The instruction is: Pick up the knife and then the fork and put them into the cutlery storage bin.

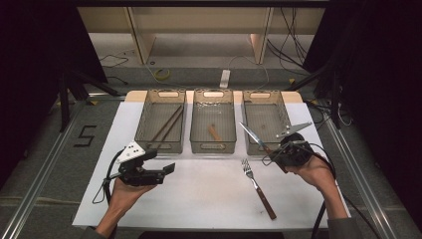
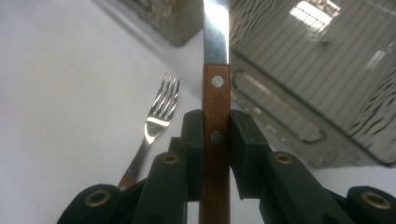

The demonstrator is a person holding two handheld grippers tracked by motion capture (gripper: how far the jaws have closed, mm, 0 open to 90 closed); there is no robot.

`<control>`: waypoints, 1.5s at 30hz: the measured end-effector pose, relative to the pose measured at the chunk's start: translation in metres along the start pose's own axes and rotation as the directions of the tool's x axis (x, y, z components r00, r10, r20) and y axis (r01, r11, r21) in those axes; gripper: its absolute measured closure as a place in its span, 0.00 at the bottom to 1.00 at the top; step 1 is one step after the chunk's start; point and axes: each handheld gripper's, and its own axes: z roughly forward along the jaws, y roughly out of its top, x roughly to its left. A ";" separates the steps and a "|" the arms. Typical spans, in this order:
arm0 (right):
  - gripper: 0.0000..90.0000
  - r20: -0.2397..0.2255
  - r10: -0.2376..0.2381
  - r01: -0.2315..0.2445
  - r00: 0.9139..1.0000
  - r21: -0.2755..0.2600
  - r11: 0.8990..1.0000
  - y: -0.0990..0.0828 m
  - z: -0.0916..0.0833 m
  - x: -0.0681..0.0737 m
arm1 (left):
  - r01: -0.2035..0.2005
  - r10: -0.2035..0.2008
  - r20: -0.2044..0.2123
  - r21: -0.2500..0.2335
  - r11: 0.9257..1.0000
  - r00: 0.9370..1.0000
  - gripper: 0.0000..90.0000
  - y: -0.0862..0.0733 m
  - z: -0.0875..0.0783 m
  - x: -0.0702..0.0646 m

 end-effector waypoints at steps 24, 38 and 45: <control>0.86 0.029 0.075 -0.074 0.997 -0.052 0.996 0.041 0.006 -0.030 | 0.003 -0.003 -0.001 -0.008 1.000 1.000 0.17 0.000 -0.001 0.000; 0.86 0.043 0.111 -0.107 0.993 -0.071 0.992 0.062 0.011 -0.041 | 0.000 0.000 -0.009 -0.014 1.000 1.000 0.17 0.000 -0.002 0.000; 0.86 0.056 0.144 -0.140 0.988 -0.070 0.988 0.070 0.019 -0.050 | 0.000 0.000 -0.009 -0.013 1.000 1.000 0.17 0.000 -0.001 0.000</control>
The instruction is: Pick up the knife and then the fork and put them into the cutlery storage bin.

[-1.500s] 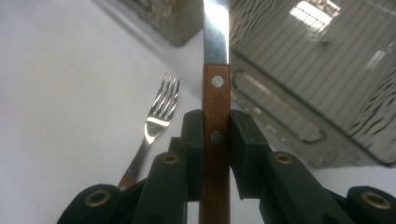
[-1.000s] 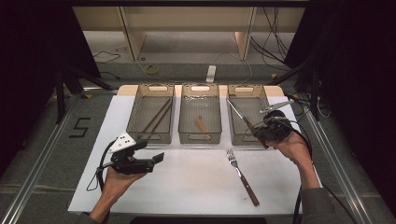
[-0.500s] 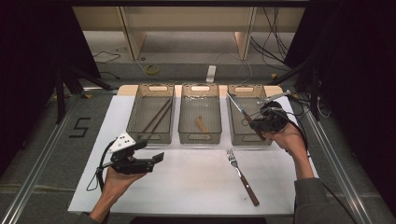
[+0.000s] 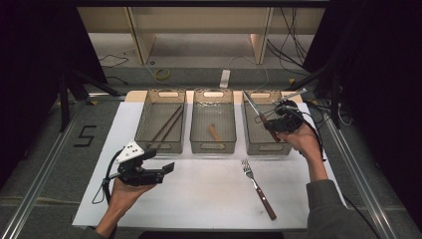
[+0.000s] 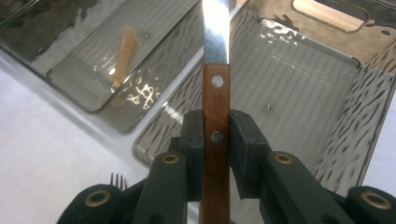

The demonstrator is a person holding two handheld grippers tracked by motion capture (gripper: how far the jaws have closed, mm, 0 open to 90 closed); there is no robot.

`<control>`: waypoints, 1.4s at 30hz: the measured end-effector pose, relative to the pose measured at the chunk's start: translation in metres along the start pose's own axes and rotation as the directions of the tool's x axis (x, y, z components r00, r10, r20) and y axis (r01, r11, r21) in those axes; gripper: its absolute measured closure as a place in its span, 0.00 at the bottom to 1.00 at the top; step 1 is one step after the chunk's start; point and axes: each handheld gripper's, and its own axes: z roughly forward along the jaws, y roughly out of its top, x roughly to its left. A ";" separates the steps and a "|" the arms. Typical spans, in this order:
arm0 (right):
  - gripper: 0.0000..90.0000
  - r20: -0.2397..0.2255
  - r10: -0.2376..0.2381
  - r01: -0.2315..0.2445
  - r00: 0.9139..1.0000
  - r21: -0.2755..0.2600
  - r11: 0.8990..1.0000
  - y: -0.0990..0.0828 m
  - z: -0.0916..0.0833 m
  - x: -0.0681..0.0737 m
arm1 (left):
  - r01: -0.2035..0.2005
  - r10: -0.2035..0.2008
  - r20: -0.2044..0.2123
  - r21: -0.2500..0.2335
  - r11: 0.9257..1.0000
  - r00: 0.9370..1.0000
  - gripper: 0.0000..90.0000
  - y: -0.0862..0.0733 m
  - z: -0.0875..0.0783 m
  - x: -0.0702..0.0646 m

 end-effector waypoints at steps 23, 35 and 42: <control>0.85 0.057 0.105 -0.107 0.993 0.039 0.993 0.013 0.026 -0.016 | 0.004 -0.004 0.002 -0.015 1.000 1.000 0.17 0.001 -0.001 -0.001; 0.85 0.072 0.129 -0.133 0.989 0.065 0.989 0.010 0.038 -0.018 | -0.005 0.005 0.002 -0.010 1.000 1.000 0.17 0.000 -0.001 -0.001; 0.85 0.080 0.140 -0.146 0.987 0.081 0.986 0.007 0.044 -0.019 | -0.003 0.003 0.001 -0.011 1.000 1.000 0.17 0.000 -0.001 -0.001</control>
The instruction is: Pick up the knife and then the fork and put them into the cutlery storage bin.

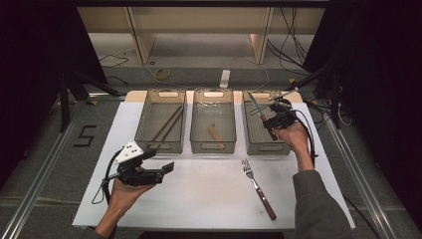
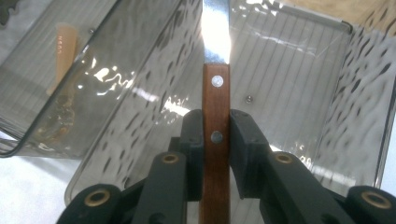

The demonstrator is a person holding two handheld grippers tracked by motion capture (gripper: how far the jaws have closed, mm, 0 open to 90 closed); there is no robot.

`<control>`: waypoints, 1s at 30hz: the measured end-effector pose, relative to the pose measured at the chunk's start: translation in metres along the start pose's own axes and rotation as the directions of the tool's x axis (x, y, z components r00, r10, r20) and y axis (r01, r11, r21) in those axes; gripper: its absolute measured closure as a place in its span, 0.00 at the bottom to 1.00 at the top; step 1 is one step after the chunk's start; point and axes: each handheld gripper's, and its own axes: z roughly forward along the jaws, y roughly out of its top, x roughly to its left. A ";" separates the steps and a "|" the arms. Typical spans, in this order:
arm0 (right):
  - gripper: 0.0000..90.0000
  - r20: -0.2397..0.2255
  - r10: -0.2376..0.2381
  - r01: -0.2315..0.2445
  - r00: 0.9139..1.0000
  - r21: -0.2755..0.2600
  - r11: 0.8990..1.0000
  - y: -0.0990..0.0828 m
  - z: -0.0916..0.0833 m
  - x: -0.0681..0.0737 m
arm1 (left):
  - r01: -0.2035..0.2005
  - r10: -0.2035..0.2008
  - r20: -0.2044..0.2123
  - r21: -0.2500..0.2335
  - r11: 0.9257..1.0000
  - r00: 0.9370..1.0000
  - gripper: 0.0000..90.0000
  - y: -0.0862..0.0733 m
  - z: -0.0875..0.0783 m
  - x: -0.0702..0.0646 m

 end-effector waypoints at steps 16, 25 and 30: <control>0.68 -0.032 0.022 -0.021 0.999 0.054 0.998 -0.007 0.014 -0.002 | 0.001 -0.001 0.001 0.005 1.000 1.000 0.17 0.000 0.001 0.000; 0.57 -0.033 -0.013 0.013 0.999 0.007 1.000 -0.007 -0.002 0.003 | 0.000 0.000 0.000 0.005 1.000 1.000 0.17 0.000 0.001 0.000; 0.48 -0.042 -0.047 0.046 0.998 -0.020 0.999 -0.012 -0.015 0.013 | -0.001 0.001 -0.001 0.005 1.000 1.000 0.17 0.000 0.001 0.000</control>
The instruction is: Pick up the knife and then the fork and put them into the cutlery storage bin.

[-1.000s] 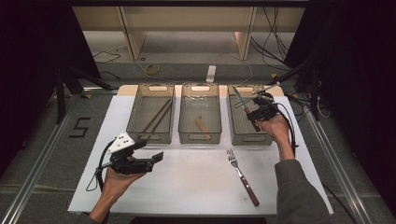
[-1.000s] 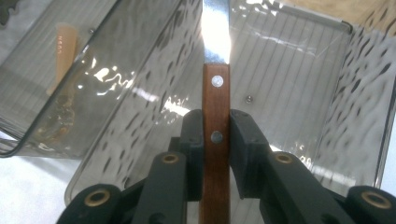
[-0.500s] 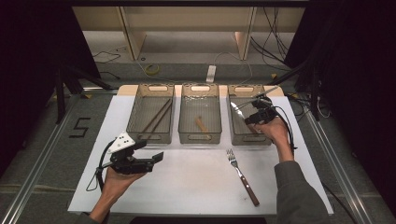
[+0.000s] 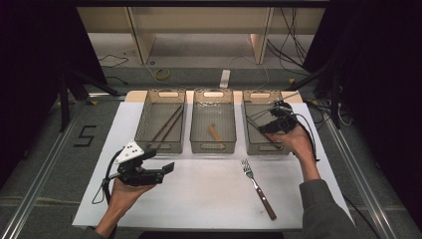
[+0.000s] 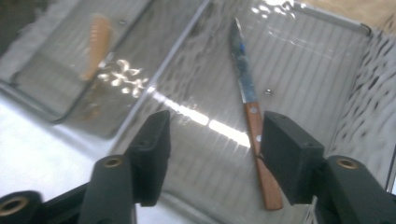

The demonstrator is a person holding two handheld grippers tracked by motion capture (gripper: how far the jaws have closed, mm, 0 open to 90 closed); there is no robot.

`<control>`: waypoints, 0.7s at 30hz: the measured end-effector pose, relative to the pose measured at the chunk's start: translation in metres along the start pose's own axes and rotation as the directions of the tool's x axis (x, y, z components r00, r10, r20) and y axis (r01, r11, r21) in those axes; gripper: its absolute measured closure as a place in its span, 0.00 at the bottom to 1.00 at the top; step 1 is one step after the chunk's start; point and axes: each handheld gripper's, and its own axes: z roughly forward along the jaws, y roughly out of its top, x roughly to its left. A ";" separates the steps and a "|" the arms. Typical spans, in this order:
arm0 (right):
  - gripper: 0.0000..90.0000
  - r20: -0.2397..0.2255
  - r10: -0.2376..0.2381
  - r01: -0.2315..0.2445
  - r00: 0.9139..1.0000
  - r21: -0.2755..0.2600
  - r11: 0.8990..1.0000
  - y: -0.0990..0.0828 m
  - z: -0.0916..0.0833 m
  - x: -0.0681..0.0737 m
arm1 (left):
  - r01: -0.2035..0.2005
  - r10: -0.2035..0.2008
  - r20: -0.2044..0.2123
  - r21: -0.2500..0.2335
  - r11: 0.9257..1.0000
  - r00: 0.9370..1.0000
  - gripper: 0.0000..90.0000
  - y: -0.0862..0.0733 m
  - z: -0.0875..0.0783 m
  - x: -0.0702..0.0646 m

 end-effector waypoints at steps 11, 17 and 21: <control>0.39 -0.042 -0.110 0.109 0.993 -0.042 0.993 -0.022 -0.026 0.037 | 0.001 -0.001 0.000 0.000 1.000 1.000 0.17 0.000 0.000 0.000; 0.37 -0.064 -0.143 0.139 0.988 -0.055 0.989 -0.036 -0.034 0.052 | 0.000 0.000 -0.001 -0.001 1.000 1.000 0.17 0.000 0.000 0.000; 0.37 -0.090 -0.162 0.158 0.983 -0.047 0.986 -0.047 -0.037 0.058 | -0.001 0.001 0.000 -0.001 1.000 1.000 0.17 0.000 0.000 0.000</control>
